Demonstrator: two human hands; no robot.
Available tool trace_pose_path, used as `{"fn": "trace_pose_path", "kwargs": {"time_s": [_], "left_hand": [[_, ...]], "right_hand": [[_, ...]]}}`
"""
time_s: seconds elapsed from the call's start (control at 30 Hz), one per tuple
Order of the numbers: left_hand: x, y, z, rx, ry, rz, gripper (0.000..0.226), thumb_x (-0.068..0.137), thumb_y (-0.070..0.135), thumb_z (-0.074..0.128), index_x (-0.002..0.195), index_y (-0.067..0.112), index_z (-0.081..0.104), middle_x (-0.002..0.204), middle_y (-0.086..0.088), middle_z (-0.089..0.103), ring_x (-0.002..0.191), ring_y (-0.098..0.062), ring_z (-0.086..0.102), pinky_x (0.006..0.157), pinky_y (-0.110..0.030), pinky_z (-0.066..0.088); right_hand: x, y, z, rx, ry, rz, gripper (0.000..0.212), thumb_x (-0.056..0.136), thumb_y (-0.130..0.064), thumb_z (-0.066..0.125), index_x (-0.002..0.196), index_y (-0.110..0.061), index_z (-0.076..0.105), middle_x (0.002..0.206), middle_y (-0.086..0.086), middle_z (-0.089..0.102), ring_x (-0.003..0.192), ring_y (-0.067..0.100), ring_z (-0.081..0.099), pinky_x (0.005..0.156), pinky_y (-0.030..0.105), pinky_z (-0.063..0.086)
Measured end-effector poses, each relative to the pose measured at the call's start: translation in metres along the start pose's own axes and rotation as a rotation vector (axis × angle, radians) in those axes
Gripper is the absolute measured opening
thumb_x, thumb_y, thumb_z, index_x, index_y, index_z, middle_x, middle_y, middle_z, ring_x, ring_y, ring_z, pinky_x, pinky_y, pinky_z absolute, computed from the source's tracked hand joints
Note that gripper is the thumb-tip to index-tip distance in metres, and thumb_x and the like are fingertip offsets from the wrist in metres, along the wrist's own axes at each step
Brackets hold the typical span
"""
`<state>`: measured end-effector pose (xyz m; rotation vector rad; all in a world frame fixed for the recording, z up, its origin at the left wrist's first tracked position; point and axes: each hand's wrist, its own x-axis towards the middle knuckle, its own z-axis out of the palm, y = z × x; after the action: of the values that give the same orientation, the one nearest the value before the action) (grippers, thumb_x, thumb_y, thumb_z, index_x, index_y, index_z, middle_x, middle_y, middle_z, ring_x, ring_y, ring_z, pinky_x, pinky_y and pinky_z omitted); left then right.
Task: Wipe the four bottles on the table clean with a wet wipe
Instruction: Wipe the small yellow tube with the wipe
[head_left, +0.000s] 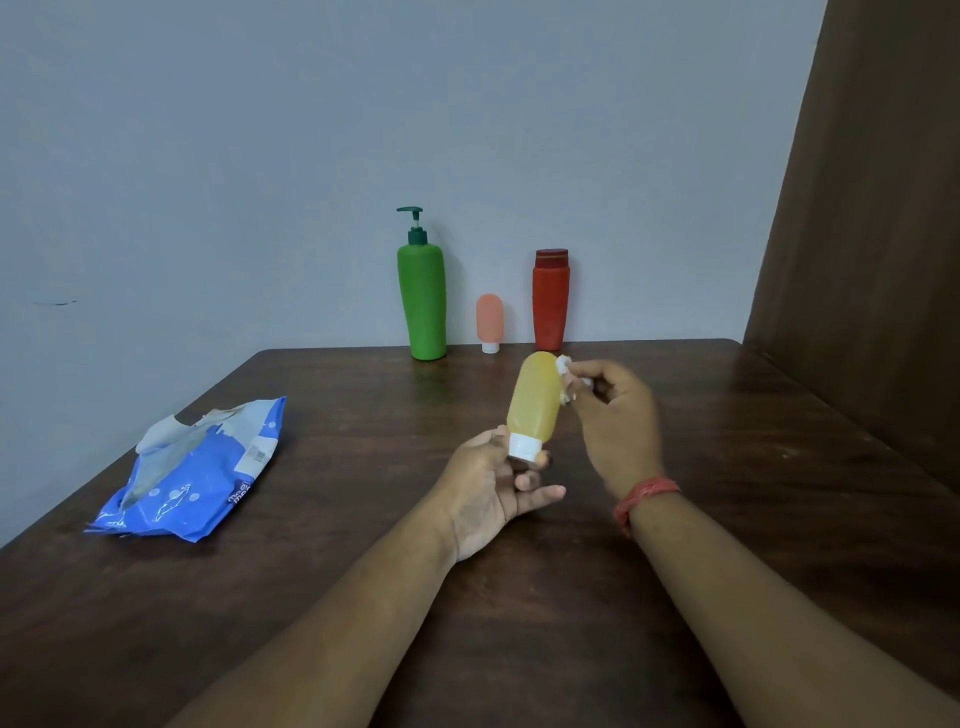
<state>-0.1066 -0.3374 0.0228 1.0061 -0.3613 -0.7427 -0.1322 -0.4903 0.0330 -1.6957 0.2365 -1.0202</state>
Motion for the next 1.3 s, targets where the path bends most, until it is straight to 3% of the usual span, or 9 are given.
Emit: {"fn": "trace_pose_path", "kwargs": {"time_s": [0.17, 0.27, 0.4, 0.53, 0.63, 0.77, 0.87, 1.1, 1.3], "left_hand": [[0.007, 0.006, -0.012, -0.044, 0.103, 0.058, 0.031, 0.108, 0.011, 0.028, 0.119, 0.001, 0.056, 0.075, -0.009, 0.058, 0.048, -0.010, 0.038, 0.057, -0.032, 0.057], [0.003, 0.006, -0.010, -0.010, 0.076, 0.024, 0.028, 0.108, 0.010, 0.028, 0.118, 0.002, 0.053, 0.076, -0.010, 0.057, 0.046, -0.010, 0.037, 0.057, -0.033, 0.058], [0.001, 0.001, 0.000, 0.109, 0.046, -0.028, 0.026, 0.110, 0.017, 0.032, 0.114, 0.002, 0.054, 0.078, -0.010, 0.056, 0.050, -0.012, 0.037, 0.060, -0.036, 0.060], [0.007, -0.004, 0.003, 0.271, 0.153, 0.067, 0.033, 0.112, 0.027, 0.028, 0.112, 0.004, 0.052, 0.082, -0.010, 0.054, 0.052, -0.011, 0.036, 0.063, -0.039, 0.061], [0.009, -0.007, 0.002, 0.593, 0.209, 0.167, 0.030, 0.111, 0.031, 0.025, 0.108, 0.009, 0.046, 0.088, -0.007, 0.052, 0.049, -0.007, 0.047, 0.082, -0.050, 0.060], [0.012, -0.009, -0.003, 0.803, 0.295, 0.205, 0.028, 0.110, 0.036, 0.024, 0.105, 0.017, 0.042, 0.083, 0.002, 0.050, 0.057, -0.007, 0.064, 0.092, -0.049, 0.053], [0.015, -0.009, -0.008, 0.690, 0.363, 0.236, 0.028, 0.109, 0.036, 0.028, 0.105, 0.013, 0.043, 0.086, -0.002, 0.059, 0.057, -0.005, 0.063, 0.087, -0.049, 0.054], [0.015, -0.003, -0.013, 0.250, 0.390, 0.232, 0.015, 0.108, 0.022, 0.046, 0.103, 0.008, 0.047, 0.089, -0.012, 0.066, 0.076, -0.020, 0.064, 0.064, -0.030, 0.054], [0.013, 0.004, -0.015, -0.072, 0.348, 0.253, 0.020, 0.102, 0.026, 0.055, 0.094, 0.008, 0.054, 0.086, -0.011, 0.074, 0.078, -0.018, 0.071, 0.081, -0.039, 0.060]], "right_hand": [[-0.019, 0.003, 0.009, -0.011, -0.356, 0.065, 0.021, 0.089, -0.005, 0.069, 0.081, -0.024, 0.067, 0.102, -0.007, 0.073, 0.094, 0.009, 0.068, 0.081, 0.023, 0.053], [-0.009, 0.002, 0.010, 0.038, -0.208, 0.064, 0.018, 0.089, -0.005, 0.069, 0.083, -0.021, 0.070, 0.093, -0.002, 0.074, 0.088, 0.012, 0.068, 0.079, 0.028, 0.055], [0.007, 0.004, -0.003, 0.037, 0.025, 0.034, 0.017, 0.089, -0.010, 0.069, 0.089, -0.027, 0.073, 0.090, -0.009, 0.074, 0.090, 0.008, 0.069, 0.082, 0.032, 0.056], [0.001, -0.003, -0.006, -0.235, -0.028, -0.322, 0.019, 0.087, -0.001, 0.068, 0.100, -0.013, 0.075, 0.097, -0.013, 0.066, 0.089, -0.004, 0.061, 0.080, 0.008, 0.045], [0.002, -0.008, -0.006, -0.299, 0.017, -0.376, 0.017, 0.090, -0.004, 0.066, 0.103, -0.013, 0.074, 0.099, -0.009, 0.066, 0.088, 0.002, 0.061, 0.077, 0.007, 0.045], [-0.004, -0.007, -0.003, -0.354, -0.057, -0.472, 0.016, 0.089, -0.001, 0.065, 0.098, -0.010, 0.073, 0.100, -0.004, 0.065, 0.092, 0.002, 0.058, 0.082, 0.007, 0.043], [-0.015, -0.002, 0.008, -0.474, -0.283, -0.678, 0.013, 0.084, -0.001, 0.066, 0.092, -0.007, 0.073, 0.098, 0.002, 0.068, 0.096, 0.011, 0.058, 0.087, 0.007, 0.037], [-0.024, -0.003, 0.016, -0.481, -0.460, -0.693, 0.016, 0.086, -0.004, 0.066, 0.098, -0.012, 0.073, 0.102, -0.001, 0.068, 0.099, 0.016, 0.062, 0.086, 0.029, 0.053], [-0.026, -0.001, 0.018, -0.396, -0.378, -0.567, 0.010, 0.087, -0.005, 0.068, 0.092, -0.013, 0.070, 0.096, -0.004, 0.064, 0.088, 0.005, 0.059, 0.077, 0.020, 0.050]]}}
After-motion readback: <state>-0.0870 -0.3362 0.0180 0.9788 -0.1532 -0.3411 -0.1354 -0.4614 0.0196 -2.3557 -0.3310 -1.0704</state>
